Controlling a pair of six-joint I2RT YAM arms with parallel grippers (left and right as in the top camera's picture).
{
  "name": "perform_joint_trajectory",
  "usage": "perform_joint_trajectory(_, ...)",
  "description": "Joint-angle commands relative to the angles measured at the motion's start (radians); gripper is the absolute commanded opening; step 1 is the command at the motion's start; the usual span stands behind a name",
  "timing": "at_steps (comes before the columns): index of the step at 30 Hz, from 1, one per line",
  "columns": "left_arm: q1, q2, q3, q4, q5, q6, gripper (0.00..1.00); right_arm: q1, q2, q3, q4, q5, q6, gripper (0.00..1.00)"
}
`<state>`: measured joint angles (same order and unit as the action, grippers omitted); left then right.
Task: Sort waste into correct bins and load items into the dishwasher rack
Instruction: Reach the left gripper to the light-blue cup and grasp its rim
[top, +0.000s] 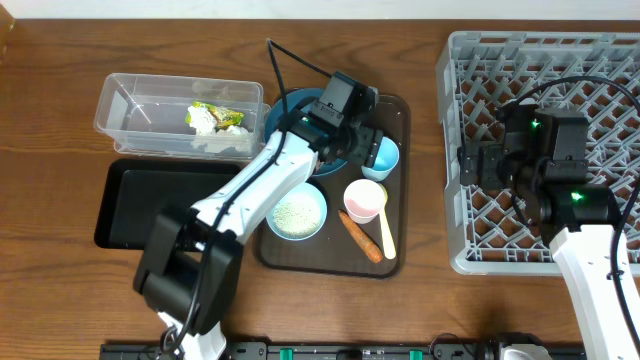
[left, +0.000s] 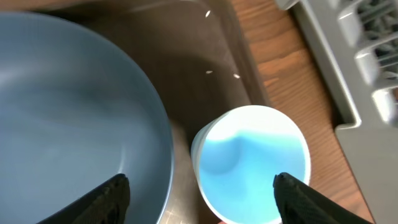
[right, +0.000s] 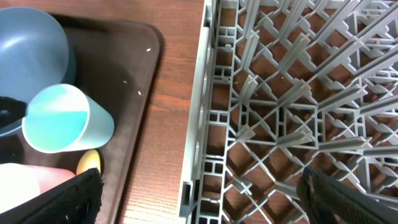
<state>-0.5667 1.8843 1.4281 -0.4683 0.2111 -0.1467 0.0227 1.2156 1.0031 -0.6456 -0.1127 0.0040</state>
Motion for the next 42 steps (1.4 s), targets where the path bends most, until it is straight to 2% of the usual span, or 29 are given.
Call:
perform_joint_trajectory(1,-0.001,0.041,-0.012,0.001,0.006,-0.008,0.7,0.004,0.002,0.018,-0.002,-0.008,0.003,0.99)
perform_joint_trajectory(7,-0.007,0.076,-0.011,0.003,0.006,-0.008,0.68,0.004,0.002,0.018,-0.006,-0.008,0.003,0.99)
perform_joint_trajectory(14,-0.007,0.078,-0.011,0.005,0.006,-0.008,0.42,0.004,0.002,0.018,-0.011,-0.008,0.003,0.99)
perform_joint_trajectory(20,-0.017,0.088,-0.012,0.005,0.006,-0.008,0.34,0.004,0.002,0.018,-0.025,-0.008,0.003,0.99)
perform_joint_trajectory(23,-0.024,0.088,-0.012,0.013,0.006,-0.007,0.26,0.004,0.002,0.018,-0.024,-0.008,0.003,0.99)
perform_joint_trajectory(29,-0.025,0.088,-0.012,0.013,0.006,-0.007,0.19,0.004,0.002,0.018,-0.025,-0.008,0.003,0.99)
perform_joint_trajectory(35,-0.024,0.088,-0.012,0.009,0.005,-0.006,0.06,0.004,0.002,0.018,-0.025,-0.008,0.003,0.99)
perform_joint_trajectory(42,0.009,0.075,-0.01,0.025,0.006,-0.006,0.06,0.004,0.002,0.018,-0.016,-0.007,0.003,0.99)
